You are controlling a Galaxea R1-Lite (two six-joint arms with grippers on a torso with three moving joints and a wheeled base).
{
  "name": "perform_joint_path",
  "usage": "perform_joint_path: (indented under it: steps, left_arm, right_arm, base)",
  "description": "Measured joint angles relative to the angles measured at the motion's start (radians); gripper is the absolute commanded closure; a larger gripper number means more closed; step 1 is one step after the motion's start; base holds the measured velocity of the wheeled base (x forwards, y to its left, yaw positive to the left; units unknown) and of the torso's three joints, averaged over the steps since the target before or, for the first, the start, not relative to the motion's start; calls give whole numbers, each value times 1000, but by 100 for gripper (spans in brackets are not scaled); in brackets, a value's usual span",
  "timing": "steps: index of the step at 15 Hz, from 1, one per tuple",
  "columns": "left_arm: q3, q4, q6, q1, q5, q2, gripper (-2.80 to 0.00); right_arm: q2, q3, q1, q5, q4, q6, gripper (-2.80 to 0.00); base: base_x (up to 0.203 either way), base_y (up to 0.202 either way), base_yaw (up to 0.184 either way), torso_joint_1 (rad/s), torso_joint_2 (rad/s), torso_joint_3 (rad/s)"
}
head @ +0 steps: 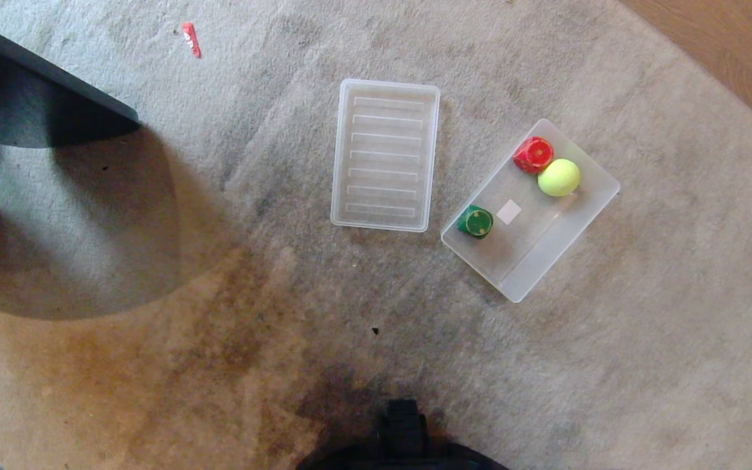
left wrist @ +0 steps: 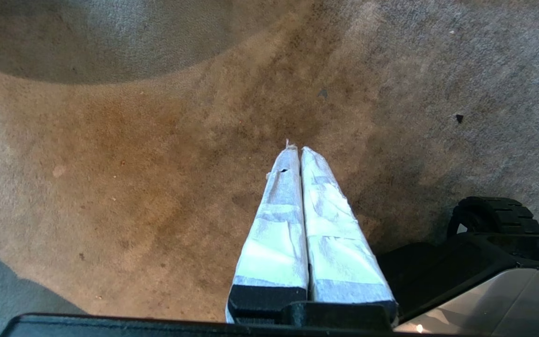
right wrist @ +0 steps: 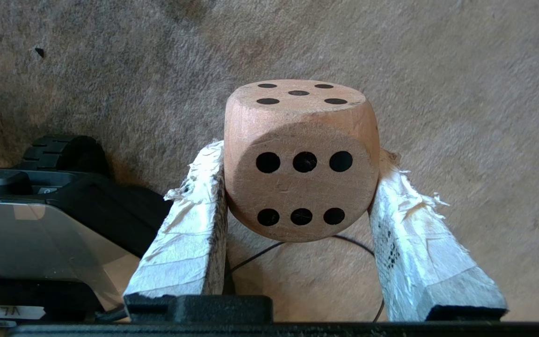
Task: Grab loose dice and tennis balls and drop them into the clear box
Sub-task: Put the toys in the box
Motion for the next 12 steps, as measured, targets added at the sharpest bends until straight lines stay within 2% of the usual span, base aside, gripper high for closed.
perform_joint_path:
  steps: [4,7,9,12]
  left_arm:
    - [0,0,0,0,0,0,0]
    - [0,0,0,0,0,0,0]
    - [0,0,0,0,0,0,0]
    - [0,0,0,0,0,0,0]
  right_arm:
    - [0,-8,-1,-1,4,1,0]
    - [57,-85,0,36,35,65,0]
    - [206,-167,0,59,3,115,0]
    - [543,-260,0,88,-154,181,0]
  base:
    - [0,0,0,0,0,0]
    - [0,0,0,0,0,0]
    - [0,0,0,0,0,0]
    - [0,0,0,0,0,0]
